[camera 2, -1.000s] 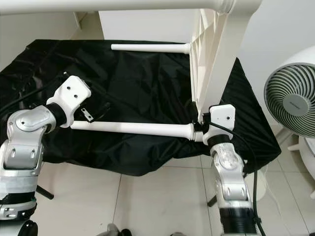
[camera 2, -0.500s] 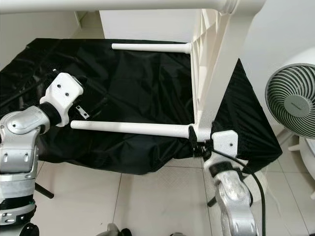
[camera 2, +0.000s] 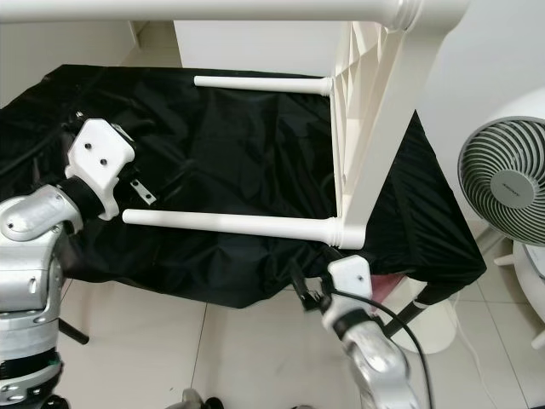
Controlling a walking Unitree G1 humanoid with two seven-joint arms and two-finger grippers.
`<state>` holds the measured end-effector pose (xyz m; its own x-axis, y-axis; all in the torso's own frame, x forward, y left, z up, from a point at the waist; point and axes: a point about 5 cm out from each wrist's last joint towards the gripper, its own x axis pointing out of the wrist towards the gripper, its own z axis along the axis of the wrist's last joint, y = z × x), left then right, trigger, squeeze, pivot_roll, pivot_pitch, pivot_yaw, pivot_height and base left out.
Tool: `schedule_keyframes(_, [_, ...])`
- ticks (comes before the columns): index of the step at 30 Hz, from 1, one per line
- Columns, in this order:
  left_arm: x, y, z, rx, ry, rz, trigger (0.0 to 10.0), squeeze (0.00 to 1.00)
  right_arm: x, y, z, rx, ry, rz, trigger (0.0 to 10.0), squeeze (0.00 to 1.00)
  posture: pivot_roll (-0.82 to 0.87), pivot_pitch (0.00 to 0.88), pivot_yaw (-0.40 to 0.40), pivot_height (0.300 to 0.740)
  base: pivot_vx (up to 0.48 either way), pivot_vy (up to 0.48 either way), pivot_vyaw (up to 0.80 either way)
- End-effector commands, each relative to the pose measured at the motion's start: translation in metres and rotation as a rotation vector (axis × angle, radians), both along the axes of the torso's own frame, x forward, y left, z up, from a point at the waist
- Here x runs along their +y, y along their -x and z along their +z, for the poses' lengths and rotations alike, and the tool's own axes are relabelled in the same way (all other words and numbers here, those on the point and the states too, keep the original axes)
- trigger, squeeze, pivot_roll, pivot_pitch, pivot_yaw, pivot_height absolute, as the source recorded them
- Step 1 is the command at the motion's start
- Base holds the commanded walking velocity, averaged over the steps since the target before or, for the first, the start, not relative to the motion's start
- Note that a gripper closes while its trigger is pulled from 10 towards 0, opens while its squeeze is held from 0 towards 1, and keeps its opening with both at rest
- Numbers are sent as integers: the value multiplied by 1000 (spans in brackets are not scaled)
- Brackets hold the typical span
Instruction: Building children table
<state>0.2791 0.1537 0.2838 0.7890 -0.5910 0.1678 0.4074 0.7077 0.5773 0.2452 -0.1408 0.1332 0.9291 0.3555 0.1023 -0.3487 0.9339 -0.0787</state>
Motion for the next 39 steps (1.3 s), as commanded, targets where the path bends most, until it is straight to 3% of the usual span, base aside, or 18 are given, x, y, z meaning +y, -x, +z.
schedule_keyframes(1, [1, 2, 4, 17, 63, 6, 10000, 0, 3, 0, -5, 27, 8, 14, 10000, 0, -28, 49, 17, 740, 0, 0, 0])
schedule_keyframes(5, [2, 2, 0, 145, 208, -52, 10000, 0, 8, -4, -1, 9, 5, 33, 10000, 0, -21, 46, 16, 740, 0, 0, 0])
schedule_keyframes(7, [14, -8, -10, 256, 383, 5, 10000, 0, 10, -9, 4, -12, 5, 40, 10000, 0, -22, 44, 17, 740, 0, 0, 0])
schedule_keyframes(10, [21, -13, -14, 300, 499, 46, 10000, 0, 10, -10, 6, -19, 5, 40, 10000, 0, -22, 44, 17, 740, 0, 0, 0])
schedule_keyframes(12, [43, -22, -19, 265, 747, 253, 10000, 0, 10, -11, 6, -24, 4, 37, 10000, 0, -26, 45, 18, 740, 0, 0, 0])
schedule_keyframes(14, [55, -24, -26, 261, 865, 379, 10000, 0, 10, -12, 5, -24, 2, 35, 10000, 0, -26, 45, 18, 740, 0, 0, 0])
schedule_keyframes(17, [52, -21, -28, 286, 841, 320, 10000, 0, 11, -12, 5, -23, 1, 35, 10000, 0, -26, 45, 18, 740, 0, 0, 0])
schedule_keyframes(19, [22, 12, -32, 367, 576, -132, 10000, 0, 13, -12, 4, -21, -1, 39, 10000, 0, -22, 49, 7, 740, 0, 0, 0])
schedule_keyframes(20, [22, 12, -32, 367, 576, -132, 10000, 0, 13, -12, 4, -21, -1, 39, 10000, 0, -22, 49, 7, 740, 0, 0, 0])
schedule_keyframes(21, [12, 26, -35, 416, 512, -291, 10000, 0, 15, -13, 4, -21, -3, 41, 10000, 0, -19, 50, 12, 740, 0, 0, 0])
schedule_keyframes(23, [8, 33, -37, 459, 489, -362, 10000, 0, 15, -13, 4, -22, -3, 42, 10000, 0, -17, 49, 14, 740, 0, 0, 0])
schedule_keyframes(27, [18, 13, -40, 389, 419, -92, 10000, 0, 14, -16, 5, -28, -4, 31, 10000, 0, -19, 50, 18, 740, 0, 0, 0])
schedule_keyframes(28, [31, -3, -37, 284, 387, 144, 10000, 0, 13, -15, 4, -25, -4, 26, 10000, 0, -20, 53, 19, 740, 0, 0, 0])
schedule_keyframes(30, [31, -3, -37, 284, 387, 144, 10000, 0, 13, -15, 4, -25, -4, 26, 10000, 0, -20, 53, 19, 740, 0, 0, 0])
schedule_keyframes(33, [42, -11, -32, 207, 377, 285, 10000, 0, 14, -15, 3, -22, -4, 24, 10000, 0, -17, 53, 19, 740, 0, 0, 0])
schedule_keyframes(34, [56, -14, -12, 10, 264, 487, 10000, 0, 16, -14, 2, -19, -6, 25, 10000, 0, -17, 55, 17, 740, 0, 0, 0])
schedule_keyframes(35, [60, -14, -1, -94, 206, 557, 10000, 0, 17, -14, 2, -18, -8, 26, 10000, 0, -17, 55, 17, 740, 0, 0, 0])
schedule_keyframes(39, [61, -10, 13, -194, 106, 586, 10000, 0, 18, -15, 2, -18, -9, 26, 10000, 0, -14, 55, 13, 740, 0, 0, 0])
